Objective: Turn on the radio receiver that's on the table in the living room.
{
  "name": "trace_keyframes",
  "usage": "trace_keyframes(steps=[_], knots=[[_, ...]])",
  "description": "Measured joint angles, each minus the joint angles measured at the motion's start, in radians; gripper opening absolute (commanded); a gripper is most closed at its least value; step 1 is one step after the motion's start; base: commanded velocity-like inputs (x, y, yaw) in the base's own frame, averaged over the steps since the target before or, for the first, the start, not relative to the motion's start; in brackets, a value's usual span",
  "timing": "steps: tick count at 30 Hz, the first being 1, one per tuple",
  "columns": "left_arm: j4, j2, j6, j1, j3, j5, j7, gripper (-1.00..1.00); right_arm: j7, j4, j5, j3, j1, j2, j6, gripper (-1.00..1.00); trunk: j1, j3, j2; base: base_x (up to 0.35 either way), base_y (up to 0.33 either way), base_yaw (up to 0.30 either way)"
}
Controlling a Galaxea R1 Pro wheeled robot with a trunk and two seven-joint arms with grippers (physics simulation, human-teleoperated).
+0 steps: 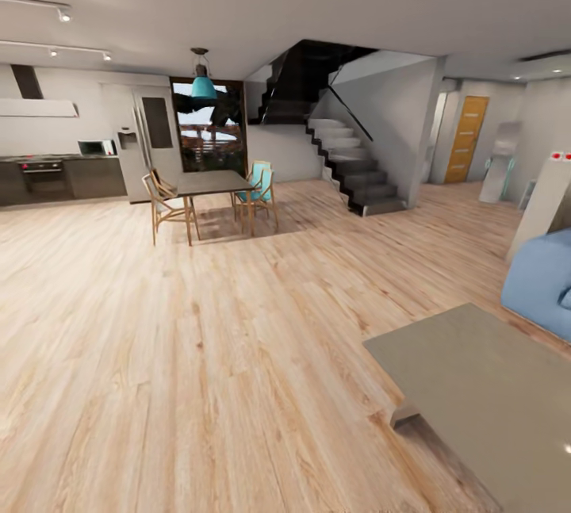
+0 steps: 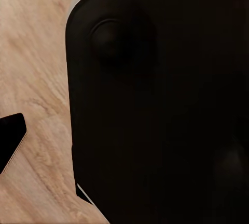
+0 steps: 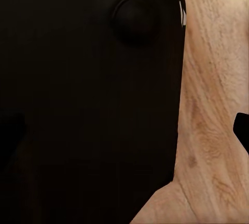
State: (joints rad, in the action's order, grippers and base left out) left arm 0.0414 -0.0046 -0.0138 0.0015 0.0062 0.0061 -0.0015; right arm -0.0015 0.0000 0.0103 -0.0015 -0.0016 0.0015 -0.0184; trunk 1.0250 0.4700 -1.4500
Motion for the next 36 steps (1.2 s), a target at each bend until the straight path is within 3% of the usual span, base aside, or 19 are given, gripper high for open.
trace_keyframes(steps=[36], knots=[[0.0, -0.001, 0.0, 0.0, 0.001, 0.0, 0.0, 1.0, 0.0, 0.0, 0.0, -0.001, 0.0, 0.0, 0.0, 1.0, 0.0, 0.0, 0.0, 0.0, 0.0, -0.293]])
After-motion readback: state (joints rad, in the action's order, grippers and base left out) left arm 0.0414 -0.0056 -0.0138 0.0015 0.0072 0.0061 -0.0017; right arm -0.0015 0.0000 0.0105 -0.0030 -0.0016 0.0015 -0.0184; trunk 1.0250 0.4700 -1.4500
